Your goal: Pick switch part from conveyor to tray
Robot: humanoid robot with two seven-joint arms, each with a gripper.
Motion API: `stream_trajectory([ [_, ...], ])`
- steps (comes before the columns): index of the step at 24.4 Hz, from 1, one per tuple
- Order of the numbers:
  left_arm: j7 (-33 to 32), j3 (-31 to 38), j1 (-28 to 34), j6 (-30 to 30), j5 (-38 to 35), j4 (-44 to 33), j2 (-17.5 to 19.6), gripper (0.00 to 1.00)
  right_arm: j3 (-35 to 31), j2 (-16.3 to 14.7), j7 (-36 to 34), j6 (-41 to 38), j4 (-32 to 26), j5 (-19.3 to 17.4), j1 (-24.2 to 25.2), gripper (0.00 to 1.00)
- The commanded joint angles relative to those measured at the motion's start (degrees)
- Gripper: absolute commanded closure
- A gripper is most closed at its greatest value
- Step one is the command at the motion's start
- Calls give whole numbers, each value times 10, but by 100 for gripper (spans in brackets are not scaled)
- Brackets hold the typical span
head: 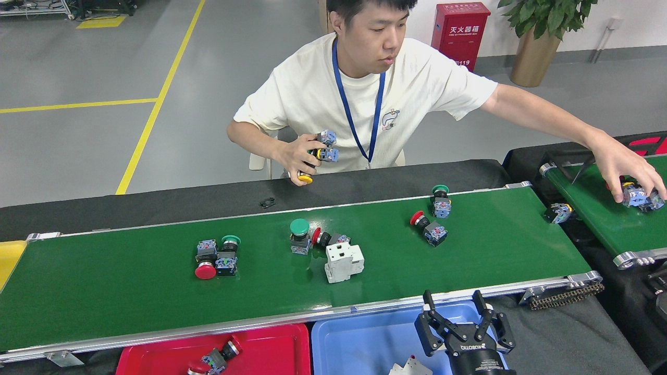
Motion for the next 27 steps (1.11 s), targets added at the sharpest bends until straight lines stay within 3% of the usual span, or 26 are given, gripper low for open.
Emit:
stream_trajectory([
  [1,-2,-9,-18,41,6,-8,2,0,5,3,20,27,-7,3,-7,4],
  [6,-31,-70,-103,51,-2,5,2,0,11,5,58,28,23,5,-63,4],
  [11,-68,-89,-177,83,-11,82,7,0,26,16,73,28,130,8,-163,4],
  [18,-68,-90,-278,112,-14,205,49,0,28,52,73,18,291,3,-298,4],
  [22,-68,-90,-304,112,-14,244,62,0,44,80,61,0,370,2,-348,4],
  [27,-68,-115,-340,112,-14,298,78,0,53,107,40,-33,433,2,-371,4],
])
